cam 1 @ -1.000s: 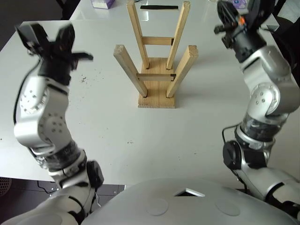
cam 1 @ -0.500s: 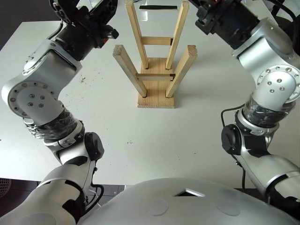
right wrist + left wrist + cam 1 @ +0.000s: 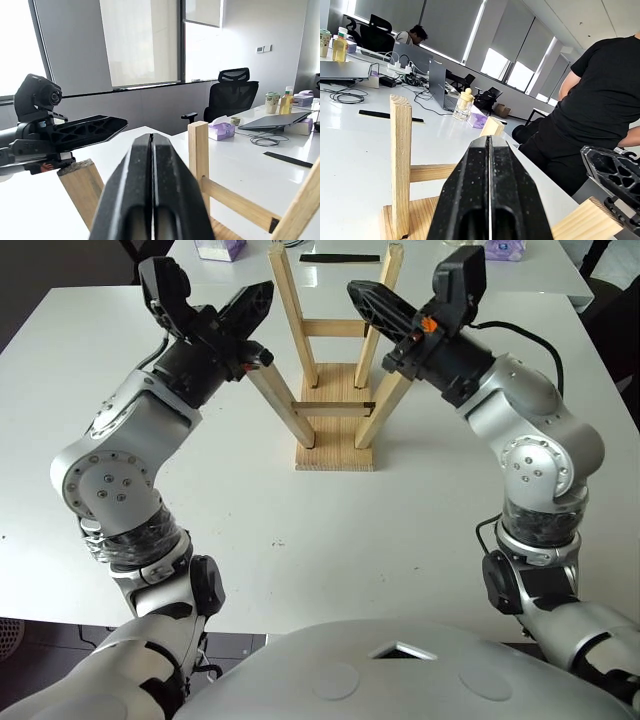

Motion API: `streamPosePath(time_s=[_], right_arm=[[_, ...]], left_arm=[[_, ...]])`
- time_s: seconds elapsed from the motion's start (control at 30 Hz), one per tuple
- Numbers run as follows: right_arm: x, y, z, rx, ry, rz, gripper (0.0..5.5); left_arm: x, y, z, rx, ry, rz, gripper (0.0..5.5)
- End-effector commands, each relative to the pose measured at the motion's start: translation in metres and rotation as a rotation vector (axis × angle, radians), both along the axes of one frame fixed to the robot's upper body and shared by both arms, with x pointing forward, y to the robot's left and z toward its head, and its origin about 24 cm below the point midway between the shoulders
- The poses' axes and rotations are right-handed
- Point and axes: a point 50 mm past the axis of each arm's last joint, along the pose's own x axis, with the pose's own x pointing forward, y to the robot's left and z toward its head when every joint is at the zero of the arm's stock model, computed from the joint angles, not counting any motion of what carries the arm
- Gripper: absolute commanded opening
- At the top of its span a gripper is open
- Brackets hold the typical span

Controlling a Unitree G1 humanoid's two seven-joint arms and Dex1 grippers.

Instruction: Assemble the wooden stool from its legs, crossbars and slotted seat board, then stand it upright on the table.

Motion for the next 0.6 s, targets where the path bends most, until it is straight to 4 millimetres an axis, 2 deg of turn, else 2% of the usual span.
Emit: streamPosePath(time_s=[0.03,0.1,0.13,0.2,0.27,0.33,0.4,0.47,0.53,0.6], right_arm=[[0.009,-0.040,0.038,0.104,-0.107,-0.134,0.00],[0.021,-0.059,0.026,0.023,-0.077,-0.246,0.00],[0.026,-0.064,0.011,-0.036,-0.045,-0.270,0.00],[0.035,-0.067,-0.022,-0.174,0.003,-0.292,0.00],[0.038,-0.059,-0.052,-0.315,-0.015,-0.255,0.00],[0.041,-0.051,-0.080,-0.386,0.003,-0.170,0.00],[0.040,-0.044,-0.100,-0.401,0.021,-0.075,0.00],[0.040,-0.042,-0.113,-0.419,0.030,-0.031,0.00],[0.040,-0.048,-0.120,-0.434,0.034,-0.033,0.00],[0.042,-0.053,-0.122,-0.440,0.036,-0.033,0.00]], left_arm=[[0.002,0.045,0.052,-0.181,-0.222,0.192,0.03],[0.003,0.069,0.053,-0.210,-0.219,0.269,0.03],[0.005,0.078,0.043,-0.165,-0.177,0.301,0.03],[0.008,0.091,0.010,-0.029,-0.044,0.329,0.03],[0.005,0.100,-0.029,0.130,0.141,0.314,0.03],[-0.012,0.102,-0.063,0.335,0.273,0.236,0.03],[-0.029,0.102,-0.084,0.445,0.349,0.128,0.03],[-0.039,0.100,-0.094,0.545,0.387,0.037,0.03],[-0.041,0.086,-0.097,0.637,0.371,-0.083,0.03],[-0.040,0.072,-0.096,0.646,0.332,-0.160,0.03]])
